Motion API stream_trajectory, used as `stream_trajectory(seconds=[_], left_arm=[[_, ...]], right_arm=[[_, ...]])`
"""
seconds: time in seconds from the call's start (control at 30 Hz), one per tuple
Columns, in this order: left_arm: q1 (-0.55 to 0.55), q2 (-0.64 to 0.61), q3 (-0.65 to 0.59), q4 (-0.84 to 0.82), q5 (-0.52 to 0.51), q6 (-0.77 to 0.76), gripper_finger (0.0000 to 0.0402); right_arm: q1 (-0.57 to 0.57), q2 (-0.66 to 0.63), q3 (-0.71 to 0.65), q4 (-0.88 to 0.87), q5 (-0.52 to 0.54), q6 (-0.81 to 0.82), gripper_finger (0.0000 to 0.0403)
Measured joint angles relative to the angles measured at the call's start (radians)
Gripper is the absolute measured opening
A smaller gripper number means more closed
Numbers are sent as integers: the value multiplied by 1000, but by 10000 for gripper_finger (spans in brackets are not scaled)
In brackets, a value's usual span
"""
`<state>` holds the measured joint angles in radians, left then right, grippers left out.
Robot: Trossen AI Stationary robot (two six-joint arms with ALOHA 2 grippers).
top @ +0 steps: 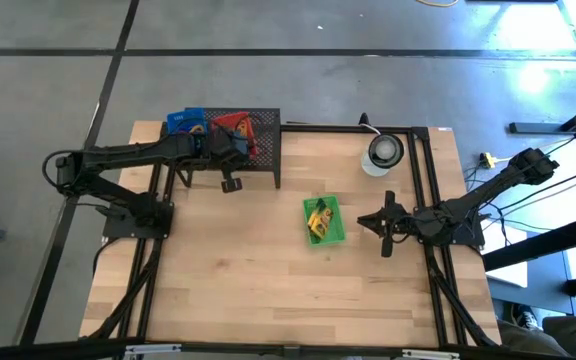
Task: Pick & Place Office Desk Supplies
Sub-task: Put the red bin with rubber bands on the shelf
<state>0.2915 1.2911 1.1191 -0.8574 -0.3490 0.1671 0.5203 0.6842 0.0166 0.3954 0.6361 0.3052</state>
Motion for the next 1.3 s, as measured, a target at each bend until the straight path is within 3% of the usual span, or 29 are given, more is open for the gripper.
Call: stream_trajectory(seconds=[0.43, 0.77, 1.1, 1.3], left_arm=[[-2, 1, 13, -35, -60, -23, 82], [-6, 1, 119, -39, -24, -31, 89], [-37, 1, 154, 34, -23, -354, 101], [-44, 1, 154, 39, -22, -394, 141]], right_arm=[[0, 0, 0, 0, 0, 0, 41], [0, 0, 0, 0, 0, 0, 41], [0, 0, 0, 0, 0, 0, 41], [0, 0, 0, 0, 0, 0, 41]])
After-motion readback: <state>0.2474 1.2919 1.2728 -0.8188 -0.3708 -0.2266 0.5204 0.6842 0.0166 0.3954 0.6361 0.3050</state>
